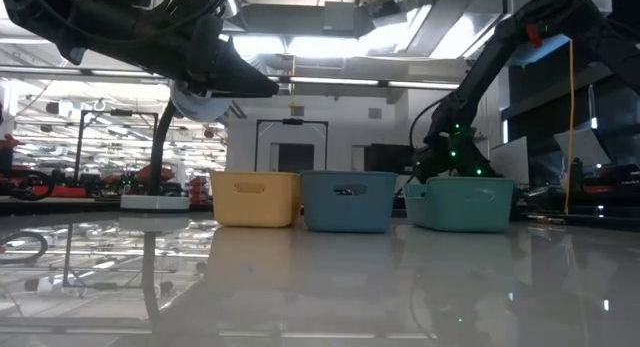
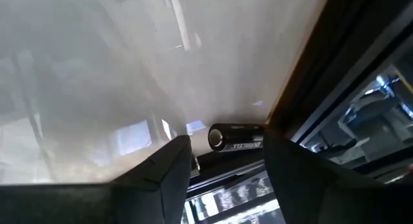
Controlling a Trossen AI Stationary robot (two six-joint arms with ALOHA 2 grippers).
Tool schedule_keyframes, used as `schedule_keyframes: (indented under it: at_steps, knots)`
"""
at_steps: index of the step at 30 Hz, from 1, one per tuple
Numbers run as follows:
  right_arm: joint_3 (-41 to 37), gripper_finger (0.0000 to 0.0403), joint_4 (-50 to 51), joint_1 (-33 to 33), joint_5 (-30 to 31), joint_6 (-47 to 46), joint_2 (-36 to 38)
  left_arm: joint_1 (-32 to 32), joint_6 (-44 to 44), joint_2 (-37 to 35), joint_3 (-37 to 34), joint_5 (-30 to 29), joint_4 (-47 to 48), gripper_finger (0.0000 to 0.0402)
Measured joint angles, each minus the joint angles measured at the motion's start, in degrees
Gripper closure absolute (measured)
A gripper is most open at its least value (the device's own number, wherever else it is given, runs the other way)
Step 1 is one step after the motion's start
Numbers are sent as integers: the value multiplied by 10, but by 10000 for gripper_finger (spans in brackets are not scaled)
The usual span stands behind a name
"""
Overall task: Sort batteries
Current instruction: Put the black battery into the blue bin
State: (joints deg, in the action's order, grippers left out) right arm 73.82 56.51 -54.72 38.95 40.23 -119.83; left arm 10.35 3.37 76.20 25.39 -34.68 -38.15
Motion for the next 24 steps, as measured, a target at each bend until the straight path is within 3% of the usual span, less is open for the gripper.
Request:
schedule_keyframes:
  at_steps: [16,24]
  knots:
    - [0,211,-46,0,19,180,0,0,0,0,0,0,0,245]
    - [-2,293,-42,-1,-8,188,0,0,0,0,0,0,1,245]
